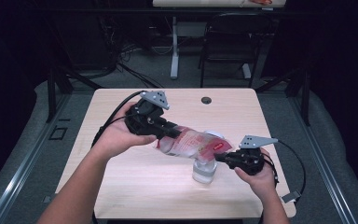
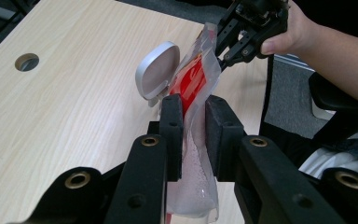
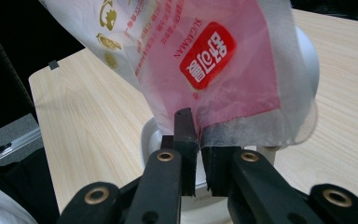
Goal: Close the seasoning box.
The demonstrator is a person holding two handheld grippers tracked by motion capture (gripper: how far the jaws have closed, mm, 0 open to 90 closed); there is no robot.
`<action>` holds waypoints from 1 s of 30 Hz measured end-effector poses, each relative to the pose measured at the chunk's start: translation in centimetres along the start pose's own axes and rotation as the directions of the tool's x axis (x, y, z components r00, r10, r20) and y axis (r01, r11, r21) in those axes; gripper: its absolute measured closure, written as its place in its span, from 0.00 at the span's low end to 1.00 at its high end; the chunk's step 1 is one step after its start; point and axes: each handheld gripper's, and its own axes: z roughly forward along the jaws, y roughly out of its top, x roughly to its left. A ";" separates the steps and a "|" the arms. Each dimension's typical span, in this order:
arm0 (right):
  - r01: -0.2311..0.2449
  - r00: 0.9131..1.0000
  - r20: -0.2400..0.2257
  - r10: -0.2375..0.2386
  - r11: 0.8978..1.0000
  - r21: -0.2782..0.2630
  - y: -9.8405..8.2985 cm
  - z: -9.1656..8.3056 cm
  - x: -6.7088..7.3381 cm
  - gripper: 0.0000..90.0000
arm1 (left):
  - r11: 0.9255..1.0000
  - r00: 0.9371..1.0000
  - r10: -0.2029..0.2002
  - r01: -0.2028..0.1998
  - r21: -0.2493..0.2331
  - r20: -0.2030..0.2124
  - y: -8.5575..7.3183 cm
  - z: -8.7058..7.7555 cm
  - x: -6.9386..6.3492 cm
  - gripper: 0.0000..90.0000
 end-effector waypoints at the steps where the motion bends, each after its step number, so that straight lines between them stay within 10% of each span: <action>1: -0.002 1.000 0.002 0.002 1.000 0.000 0.0 0.0 0.0 0.94 | 1.000 1.000 -0.001 0.001 0.000 0.001 0.0 0.0 0.0 0.87; 30: -0.008 1.000 -0.014 0.008 1.000 -0.001 0.0 0.3 0.2 0.94 | 1.000 1.000 0.004 -0.004 -0.003 -0.002 0.1 0.0 -0.1 0.87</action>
